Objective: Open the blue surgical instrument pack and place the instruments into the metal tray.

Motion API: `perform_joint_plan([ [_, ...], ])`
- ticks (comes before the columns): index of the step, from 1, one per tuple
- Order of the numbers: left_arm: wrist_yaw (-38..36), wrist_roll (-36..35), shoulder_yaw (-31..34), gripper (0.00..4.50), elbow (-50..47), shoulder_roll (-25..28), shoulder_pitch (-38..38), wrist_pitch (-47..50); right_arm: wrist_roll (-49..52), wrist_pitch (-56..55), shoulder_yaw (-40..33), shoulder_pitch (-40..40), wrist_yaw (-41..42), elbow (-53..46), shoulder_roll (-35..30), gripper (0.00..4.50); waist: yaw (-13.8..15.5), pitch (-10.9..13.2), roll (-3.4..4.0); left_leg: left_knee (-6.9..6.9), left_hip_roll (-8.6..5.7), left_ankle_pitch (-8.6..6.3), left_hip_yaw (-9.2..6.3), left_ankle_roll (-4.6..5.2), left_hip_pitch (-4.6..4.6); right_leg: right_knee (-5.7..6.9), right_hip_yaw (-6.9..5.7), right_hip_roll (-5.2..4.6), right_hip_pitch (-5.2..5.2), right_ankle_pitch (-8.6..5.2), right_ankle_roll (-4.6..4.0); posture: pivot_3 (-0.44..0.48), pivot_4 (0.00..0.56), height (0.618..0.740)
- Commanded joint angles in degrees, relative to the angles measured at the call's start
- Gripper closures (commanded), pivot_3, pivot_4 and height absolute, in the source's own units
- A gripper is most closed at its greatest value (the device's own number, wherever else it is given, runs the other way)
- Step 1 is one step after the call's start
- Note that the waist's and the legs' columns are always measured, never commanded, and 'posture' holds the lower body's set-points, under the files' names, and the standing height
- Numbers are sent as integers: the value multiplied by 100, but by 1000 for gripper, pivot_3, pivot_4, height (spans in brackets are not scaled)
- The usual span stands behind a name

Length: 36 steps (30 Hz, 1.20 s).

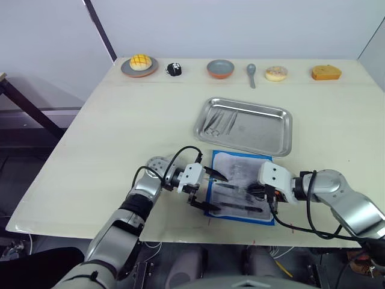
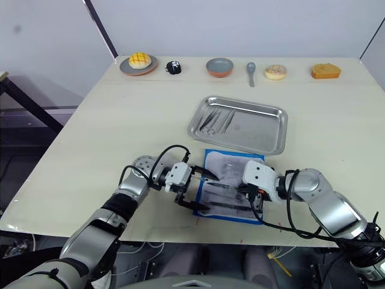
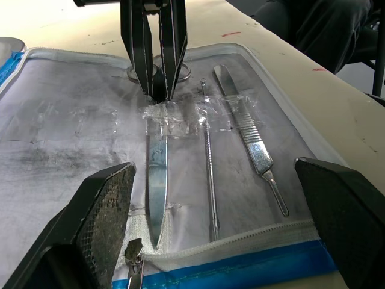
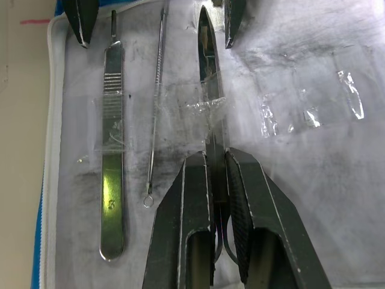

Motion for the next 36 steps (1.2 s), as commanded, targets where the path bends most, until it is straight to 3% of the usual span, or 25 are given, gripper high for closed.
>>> perform_joint_plan([
  [1, -52, 551, -399, 0, 305, -92, 242, 0, 89, 584, 24, -357, 109, -539, -200, 4447, 2, 0, 0, 0, -1, 0, -1, 0, -1, 0, -1, -1, 0, 0, 1, 0, 150, 740],
  [12, -10, 607, -432, 0, 333, -135, 271, -15, 289, 1718, 375, -1198, 203, -1105, -515, 4447, 3, 0, 0, 1, -9, -1, -13, 2, -7, -3, -12, -9, 1, -3, 4, 0, 150, 740],
  [20, 23, 618, -427, 0, 366, -162, 275, -39, 347, 1870, 394, -1351, 161, -1146, -699, 4447, 6, 0, 0, 1, -13, -2, -15, 3, -8, -4, -14, -13, 1, -4, 6, 0, 150, 740],
  [29, 11, 605, -416, 0, 387, -179, 295, -44, 532, 1551, -301, -623, 123, -1315, -1130, 4447, 13, 0, 0, 1, -20, -2, -17, 4, -8, -3, -14, -19, 1, -6, 10, 0, 150, 740],
  [36, 2, 626, -415, 0, 442, -204, 318, -59, 943, 1005, -1786, 670, 400, -1564, -1693, 4447, 32, 1, -2, 1, -46, -6, -23, 14, -13, -1, -22, -49, 4, -14, 24, 0, 150, 740],
])
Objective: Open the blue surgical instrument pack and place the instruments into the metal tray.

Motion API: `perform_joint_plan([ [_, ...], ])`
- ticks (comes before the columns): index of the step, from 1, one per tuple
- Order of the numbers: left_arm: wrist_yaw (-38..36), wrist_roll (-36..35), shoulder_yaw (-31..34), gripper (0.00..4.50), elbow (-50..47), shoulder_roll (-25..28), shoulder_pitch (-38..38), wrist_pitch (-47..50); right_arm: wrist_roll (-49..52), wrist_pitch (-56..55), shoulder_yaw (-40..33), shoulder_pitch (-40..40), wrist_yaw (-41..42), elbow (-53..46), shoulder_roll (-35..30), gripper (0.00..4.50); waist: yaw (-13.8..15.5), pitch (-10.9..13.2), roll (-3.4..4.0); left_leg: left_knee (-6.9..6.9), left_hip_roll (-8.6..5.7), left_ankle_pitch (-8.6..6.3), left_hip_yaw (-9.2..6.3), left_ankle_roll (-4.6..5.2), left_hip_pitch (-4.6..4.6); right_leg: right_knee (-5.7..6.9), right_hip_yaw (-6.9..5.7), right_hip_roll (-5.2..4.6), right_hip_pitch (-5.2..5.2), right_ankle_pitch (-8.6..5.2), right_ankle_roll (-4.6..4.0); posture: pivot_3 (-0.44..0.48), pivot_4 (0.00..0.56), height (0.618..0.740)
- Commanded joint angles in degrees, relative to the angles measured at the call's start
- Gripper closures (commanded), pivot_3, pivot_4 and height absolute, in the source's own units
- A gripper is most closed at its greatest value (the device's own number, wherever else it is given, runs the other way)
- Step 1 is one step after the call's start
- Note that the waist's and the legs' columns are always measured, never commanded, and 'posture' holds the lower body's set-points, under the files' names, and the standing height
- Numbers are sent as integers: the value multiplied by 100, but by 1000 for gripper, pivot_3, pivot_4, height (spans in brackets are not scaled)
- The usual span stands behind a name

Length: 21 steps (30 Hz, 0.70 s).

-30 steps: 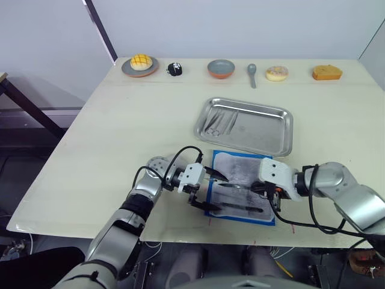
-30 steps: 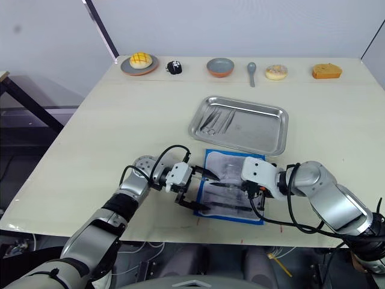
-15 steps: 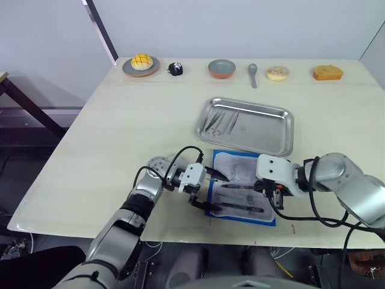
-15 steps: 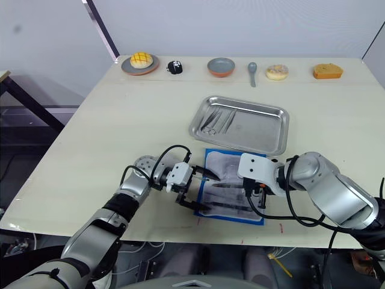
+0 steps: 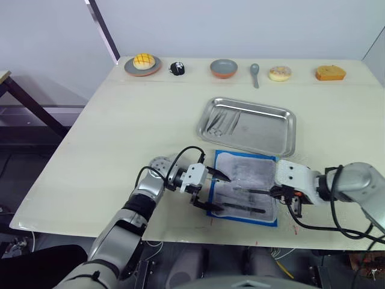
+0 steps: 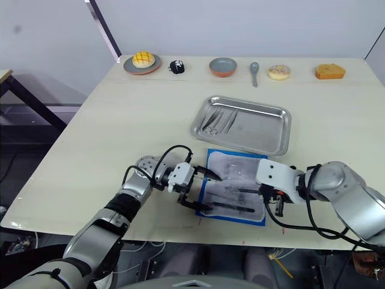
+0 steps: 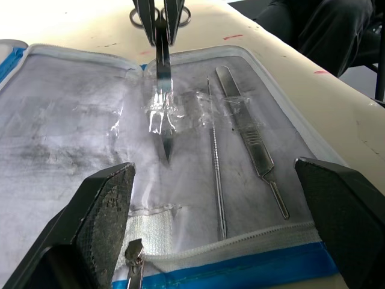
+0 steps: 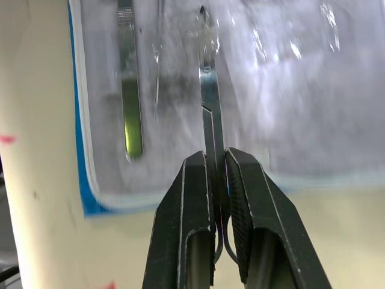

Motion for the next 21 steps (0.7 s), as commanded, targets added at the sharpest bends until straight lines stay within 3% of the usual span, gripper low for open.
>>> perform_joint_plan([
  [1, -20, 584, -419, 0, 409, -80, 298, -41, 256, -372, -1053, 567, 266, -261, -294, 4447, 8, 0, 0, 0, -2, -1, 0, 2, 0, 0, -1, -3, 1, -1, 1, 0, 150, 740],
  [7, 3, 597, -401, 0, 414, -111, 328, -52, 269, -893, -2294, 1651, 716, -188, -709, 4447, 14, 7, -13, 1, -13, -10, -2, 17, 3, -3, -7, -16, 13, -6, 10, 0, 150, 740],
  [12, 21, 596, -398, 0, 429, -152, 343, -61, 625, -659, -2881, 1758, 700, -82, -522, 4447, 0, 8, -14, 1, -14, -12, -1, 21, 15, -5, -6, -20, 29, -9, 15, 0, 150, 740],
  [17, 84, 613, -392, 0, 451, -227, 358, -63, 1256, 410, -2667, 447, -507, 326, 711, 4447, -17, 4, -17, 0, -23, -13, -5, 23, 21, -11, -11, -36, 40, -9, 17, 0, 150, 740],
  [21, 115, 632, -380, 0, 453, -270, 376, -63, 1210, 985, -2320, -365, -1428, 702, 1466, 4447, 11, 1, -6, -1, -26, -15, -14, 26, 16, -16, -20, -39, 39, -10, 17, 0, 150, 740],
])
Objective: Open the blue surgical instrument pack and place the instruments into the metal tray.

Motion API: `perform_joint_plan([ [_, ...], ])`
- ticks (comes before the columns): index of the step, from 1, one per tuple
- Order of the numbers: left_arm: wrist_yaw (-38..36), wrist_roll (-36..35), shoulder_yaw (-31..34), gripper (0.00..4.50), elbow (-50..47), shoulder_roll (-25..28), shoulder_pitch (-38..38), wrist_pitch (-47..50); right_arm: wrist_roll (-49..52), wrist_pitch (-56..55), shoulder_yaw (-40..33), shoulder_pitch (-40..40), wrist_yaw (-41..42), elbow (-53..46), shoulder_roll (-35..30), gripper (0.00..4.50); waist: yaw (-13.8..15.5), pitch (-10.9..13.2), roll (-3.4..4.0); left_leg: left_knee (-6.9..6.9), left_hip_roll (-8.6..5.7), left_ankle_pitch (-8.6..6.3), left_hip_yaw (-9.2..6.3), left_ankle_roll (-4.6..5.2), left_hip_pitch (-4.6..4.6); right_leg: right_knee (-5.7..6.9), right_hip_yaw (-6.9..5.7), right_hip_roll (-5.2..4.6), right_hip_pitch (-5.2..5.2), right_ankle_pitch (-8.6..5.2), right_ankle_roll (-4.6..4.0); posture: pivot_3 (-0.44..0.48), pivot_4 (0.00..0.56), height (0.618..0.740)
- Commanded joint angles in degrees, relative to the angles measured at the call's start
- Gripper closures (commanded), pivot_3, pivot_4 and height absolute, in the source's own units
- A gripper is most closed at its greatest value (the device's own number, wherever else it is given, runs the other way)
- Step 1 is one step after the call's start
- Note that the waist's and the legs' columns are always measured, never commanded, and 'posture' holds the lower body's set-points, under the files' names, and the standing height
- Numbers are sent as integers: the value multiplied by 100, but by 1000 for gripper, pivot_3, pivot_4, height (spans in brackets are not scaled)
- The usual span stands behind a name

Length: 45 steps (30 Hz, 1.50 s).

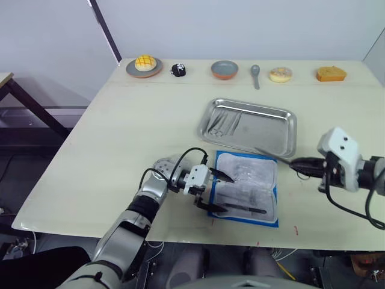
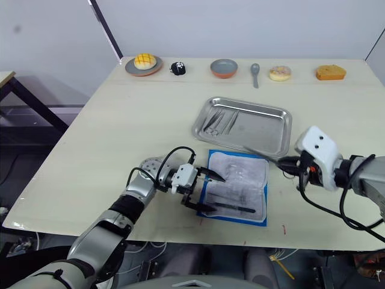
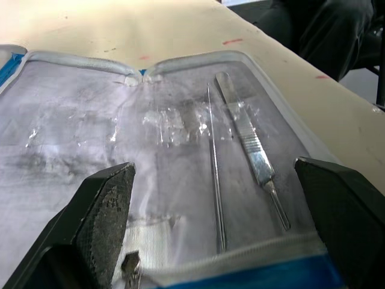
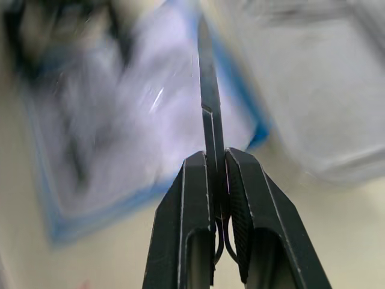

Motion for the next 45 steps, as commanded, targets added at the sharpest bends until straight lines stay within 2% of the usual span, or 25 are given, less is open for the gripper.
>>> perform_joint_plan([
  [1, 32, 550, -395, 0, 416, -36, 330, 21, -105, 485, 237, -687, -953, 346, 589, 4447, -17, -5, 6, 0, -3, 0, -3, 0, -2, -1, -2, -2, -1, 0, 0, 0, 150, 740],
  [4, 47, 554, -397, 0, 389, -70, 365, 40, -169, 807, 357, -1080, -1464, 575, 1017, 4447, -21, -13, 25, -1, -4, 0, 3, 0, 4, 5, 7, -3, -1, 1, 0, 0, 150, 740],
  [7, 41, 555, -382, 0, 341, -63, 404, 59, -430, 960, 603, -1596, -2291, 1024, 1865, 4447, -40, -26, 46, -4, -9, 0, -8, 1, 3, 1, -1, -3, -5, -1, 1, 0, 150, 740],
  [13, 41, 549, -382, 0, 235, -35, 480, 112, -1035, 753, 935, -2191, -3348, 2003, 2869, 4447, -38, -34, 61, -3, -18, 1, -4, 1, 3, 16, 8, -4, -14, -1, 1, 0, 150, 740],
  [26, 84, 570, -383, 0, 270, -77, 492, 99, -1720, -247, 1136, -2910, -4266, 4021, 4104, 4447, -72, -38, 68, -3, -25, 2, -2, 1, 6, 31, 13, -1, -21, -1, 1, 0, 150, 740],
  [31, 91, 565, -389, 0, 211, -66, 547, 109, -1848, -661, 1097, -2988, -4393, 4550, 4349, 4447, -74, -38, 69, -3, -29, 2, -4, 1, 6, 34, 15, -1, -21, -1, 1, 0, 150, 740],
  [38, 95, 559, -395, 0, 106, -31, 620, 161, -1887, -809, 1109, -3018, -4374, 4810, 4441, 4447, -133, -39, 70, -4, -29, 2, -4, 1, 5, 37, 18, -1, -26, -1, 1, 0, 150, 740],
  [43, 97, 567, -388, 0, 100, -21, 629, 165, -1867, -760, 1157, -2954, -4252, 4644, 4409, 2258, -171, -40, 72, -4, -29, 2, -4, 2, 6, 38, 18, -1, -25, -1, 1, 0, 150, 740],
  [45, 87, 561, -381, 0, 103, -10, 636, 161, -1794, -660, 1169, -2860, -4132, 4199, 4332, 1427, -171, -40, 72, -3, -29, 2, -4, 2, 6, 38, 18, -1, -25, -1, 1, 0, 150, 740],
])
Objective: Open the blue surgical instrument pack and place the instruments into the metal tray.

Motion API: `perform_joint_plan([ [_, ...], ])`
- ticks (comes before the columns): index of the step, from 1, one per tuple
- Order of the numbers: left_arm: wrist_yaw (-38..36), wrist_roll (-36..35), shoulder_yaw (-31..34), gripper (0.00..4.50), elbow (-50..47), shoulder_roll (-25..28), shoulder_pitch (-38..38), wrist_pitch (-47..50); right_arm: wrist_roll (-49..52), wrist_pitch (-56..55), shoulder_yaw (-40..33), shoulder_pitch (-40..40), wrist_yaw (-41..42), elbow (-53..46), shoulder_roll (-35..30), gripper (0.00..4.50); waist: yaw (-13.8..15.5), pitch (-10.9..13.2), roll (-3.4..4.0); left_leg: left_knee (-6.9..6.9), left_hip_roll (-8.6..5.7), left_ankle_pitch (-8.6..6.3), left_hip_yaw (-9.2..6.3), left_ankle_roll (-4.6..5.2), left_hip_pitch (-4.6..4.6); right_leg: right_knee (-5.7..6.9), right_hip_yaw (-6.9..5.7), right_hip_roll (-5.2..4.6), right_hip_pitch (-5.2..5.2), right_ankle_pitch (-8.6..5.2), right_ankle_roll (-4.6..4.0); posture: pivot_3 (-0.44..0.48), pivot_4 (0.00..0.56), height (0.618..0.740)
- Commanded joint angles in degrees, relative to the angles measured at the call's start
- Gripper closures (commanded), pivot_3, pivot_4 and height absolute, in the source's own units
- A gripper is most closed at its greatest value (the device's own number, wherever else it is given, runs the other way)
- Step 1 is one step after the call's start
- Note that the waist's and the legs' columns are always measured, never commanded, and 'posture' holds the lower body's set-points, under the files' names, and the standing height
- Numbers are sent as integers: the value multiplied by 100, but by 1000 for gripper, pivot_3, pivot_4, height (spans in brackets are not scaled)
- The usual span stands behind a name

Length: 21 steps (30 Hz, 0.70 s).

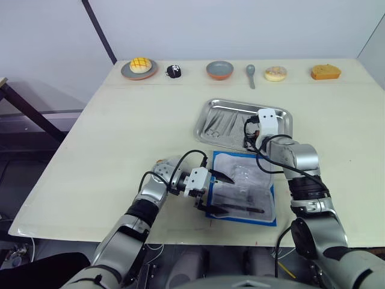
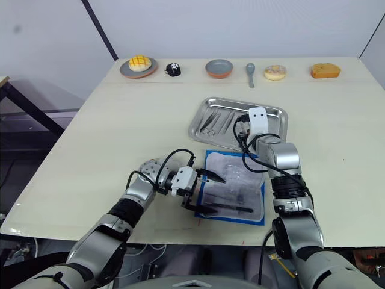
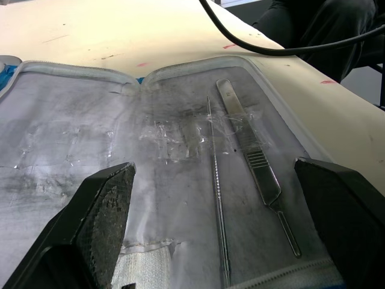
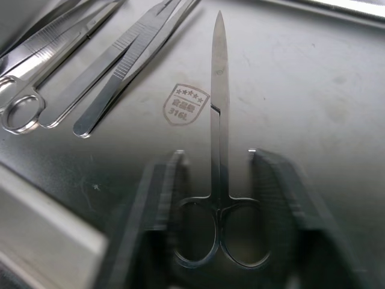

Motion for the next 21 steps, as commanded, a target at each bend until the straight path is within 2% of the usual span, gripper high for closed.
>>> perform_joint_plan([
  [1, -32, 497, -454, 0, 385, -30, 411, 125, 128, 92, 17, 40, 198, -907, -121, 943, 1, 0, 1, 0, 0, 0, -1, 0, -1, 0, 0, 0, 0, 0, 0, 0, 150, 740],
  [3, -50, 508, -463, 0, 413, -23, 398, 109, 102, 36, 124, 168, 348, -1332, -283, 30, 2, 0, 1, 0, 0, 0, -2, 0, -1, -1, 1, 0, 0, 0, 0, 0, 150, 740],
  [7, -60, 516, -448, 0, 501, -25, 347, 77, 281, -446, 48, 765, 833, -2414, -658, 30, 5, 0, 1, 0, -1, -1, -4, 1, -1, -2, 1, 0, 1, -4, 6, 0, 150, 740],
  [12, -78, 519, -427, 0, 568, -33, 293, 58, 1114, -1175, -318, 2138, 2202, -3808, -1359, 30, 21, 3, -1, -1, -10, -1, -17, 2, -5, -13, 4, -1, 9, -13, 21, 0, 150, 740],
  [18, -121, 524, -419, 0, 669, -32, 239, 23, 1370, -2566, -336, 3914, 4107, -4402, -2714, 30, 12, 18, -23, 0, -13, -1, -21, 6, 3, -21, 1, -2, 28, -20, 30, 0, 150, 740],
  [21, -133, 527, -420, 0, 700, -39, 220, 11, 1678, -2704, -401, 4324, 4630, -4397, -3067, 30, -19, 22, -28, 0, -16, -3, -25, 9, 16, -23, 1, -4, 49, -25, 36, 0, 150, 740],
])
